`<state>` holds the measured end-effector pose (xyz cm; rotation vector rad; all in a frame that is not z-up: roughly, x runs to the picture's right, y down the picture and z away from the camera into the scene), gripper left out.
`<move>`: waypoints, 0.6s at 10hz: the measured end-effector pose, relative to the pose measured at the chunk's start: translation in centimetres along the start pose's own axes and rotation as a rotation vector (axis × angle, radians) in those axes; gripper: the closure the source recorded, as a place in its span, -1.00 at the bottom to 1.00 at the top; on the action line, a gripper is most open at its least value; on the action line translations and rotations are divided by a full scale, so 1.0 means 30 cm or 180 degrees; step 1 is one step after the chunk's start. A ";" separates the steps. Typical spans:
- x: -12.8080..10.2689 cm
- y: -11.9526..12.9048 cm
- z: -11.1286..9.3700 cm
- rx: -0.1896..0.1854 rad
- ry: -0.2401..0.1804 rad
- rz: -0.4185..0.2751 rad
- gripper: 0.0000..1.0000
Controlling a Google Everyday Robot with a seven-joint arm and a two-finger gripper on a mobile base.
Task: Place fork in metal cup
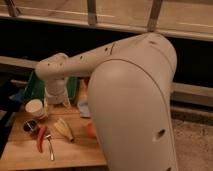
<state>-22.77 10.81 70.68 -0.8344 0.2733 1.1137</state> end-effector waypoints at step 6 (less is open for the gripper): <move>0.133 0.107 0.283 -0.0222 0.0619 0.0019 -0.39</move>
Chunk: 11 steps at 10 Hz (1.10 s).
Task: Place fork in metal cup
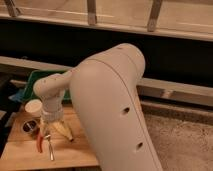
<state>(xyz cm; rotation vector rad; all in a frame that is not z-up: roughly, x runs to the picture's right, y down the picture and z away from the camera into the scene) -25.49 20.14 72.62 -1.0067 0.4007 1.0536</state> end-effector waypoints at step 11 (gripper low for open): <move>0.024 0.087 0.112 -0.0156 0.0211 -0.0032 -0.39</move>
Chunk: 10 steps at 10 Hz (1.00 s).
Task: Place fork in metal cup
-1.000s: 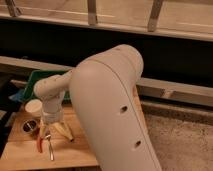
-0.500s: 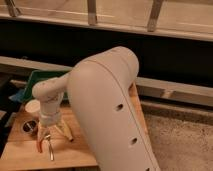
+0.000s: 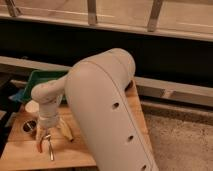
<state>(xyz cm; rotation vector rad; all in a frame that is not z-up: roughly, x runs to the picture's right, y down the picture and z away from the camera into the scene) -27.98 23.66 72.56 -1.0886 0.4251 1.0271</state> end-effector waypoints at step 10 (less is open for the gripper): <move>-0.079 0.072 0.100 -0.0038 -0.0333 -0.0019 -0.39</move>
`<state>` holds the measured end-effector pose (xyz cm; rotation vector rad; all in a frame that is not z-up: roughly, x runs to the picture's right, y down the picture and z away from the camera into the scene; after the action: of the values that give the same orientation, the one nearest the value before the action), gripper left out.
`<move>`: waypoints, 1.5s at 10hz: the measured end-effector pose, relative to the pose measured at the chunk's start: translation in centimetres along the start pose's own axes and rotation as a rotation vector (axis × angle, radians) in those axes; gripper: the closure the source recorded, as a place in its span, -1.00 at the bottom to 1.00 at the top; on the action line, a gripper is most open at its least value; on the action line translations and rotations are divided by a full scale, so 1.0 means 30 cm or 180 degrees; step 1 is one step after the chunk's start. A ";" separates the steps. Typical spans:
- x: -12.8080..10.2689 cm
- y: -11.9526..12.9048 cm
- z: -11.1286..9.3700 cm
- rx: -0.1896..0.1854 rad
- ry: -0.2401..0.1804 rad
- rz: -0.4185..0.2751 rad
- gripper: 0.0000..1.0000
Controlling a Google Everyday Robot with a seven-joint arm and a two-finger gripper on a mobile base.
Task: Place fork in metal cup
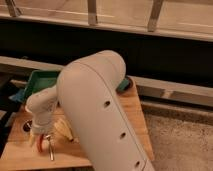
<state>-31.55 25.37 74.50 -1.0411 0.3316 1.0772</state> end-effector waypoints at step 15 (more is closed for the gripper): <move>0.006 -0.149 0.041 0.0405 0.0119 0.0443 -0.39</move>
<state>-28.00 26.13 77.39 -0.9358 0.5024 1.1469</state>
